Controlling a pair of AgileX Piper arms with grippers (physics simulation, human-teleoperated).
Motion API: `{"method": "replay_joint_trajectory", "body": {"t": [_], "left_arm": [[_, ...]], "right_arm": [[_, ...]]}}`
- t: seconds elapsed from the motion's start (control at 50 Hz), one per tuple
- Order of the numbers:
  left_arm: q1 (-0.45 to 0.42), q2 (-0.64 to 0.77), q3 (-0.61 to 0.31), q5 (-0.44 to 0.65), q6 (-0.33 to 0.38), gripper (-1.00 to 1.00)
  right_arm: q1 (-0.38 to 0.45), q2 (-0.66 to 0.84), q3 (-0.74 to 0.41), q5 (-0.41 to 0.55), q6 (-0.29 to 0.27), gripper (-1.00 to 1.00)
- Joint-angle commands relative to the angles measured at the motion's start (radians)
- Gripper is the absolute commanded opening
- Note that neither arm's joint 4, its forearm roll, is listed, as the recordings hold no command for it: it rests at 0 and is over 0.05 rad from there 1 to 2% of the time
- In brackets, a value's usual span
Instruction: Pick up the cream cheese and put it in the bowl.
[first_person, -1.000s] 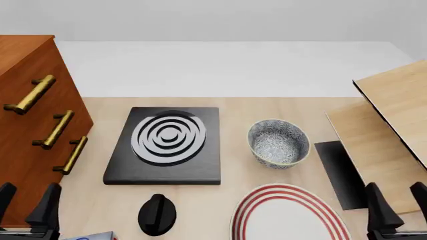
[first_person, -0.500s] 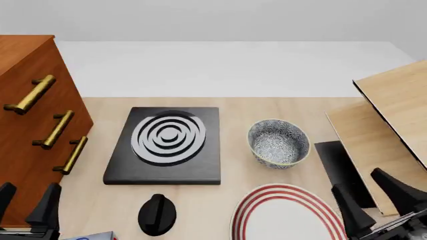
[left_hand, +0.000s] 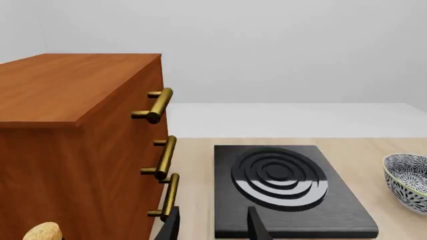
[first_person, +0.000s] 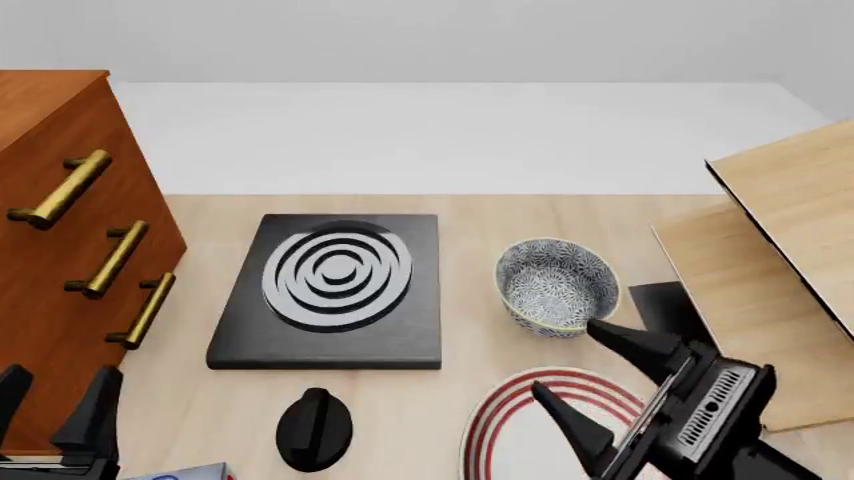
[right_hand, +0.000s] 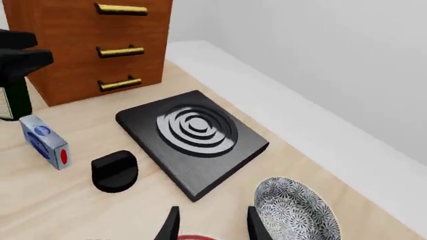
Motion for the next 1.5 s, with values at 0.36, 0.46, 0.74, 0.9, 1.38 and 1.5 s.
{"method": "replay_joint_trajectory", "body": {"t": [0.36,0.46,0.74,0.9,1.38,1.5], "left_arm": [[0.0,0.0,0.0,0.0,0.0,1.0],[0.0,0.0,0.0,0.0,0.0,1.0],[0.0,0.0,0.0,0.0,0.0,1.0],[0.0,0.0,0.0,0.0,0.0,1.0],[0.0,0.0,0.0,0.0,0.0,1.0],[0.0,0.0,0.0,0.0,0.0,1.0]], "right_arm": [[0.293,0.569,-0.242,-0.146,-0.051,1.0],[0.314,0.629,-0.284,-0.148,-0.06,1.0],[0.385,0.788,-0.409,-0.128,-0.054,1.0],[0.414,0.9,-0.48,-0.139,-0.035,1.0],[0.434,1.088,-0.622,-0.149,0.002,1.0],[0.441,1.143,-0.651,-0.162,0.009,1.0]]}}
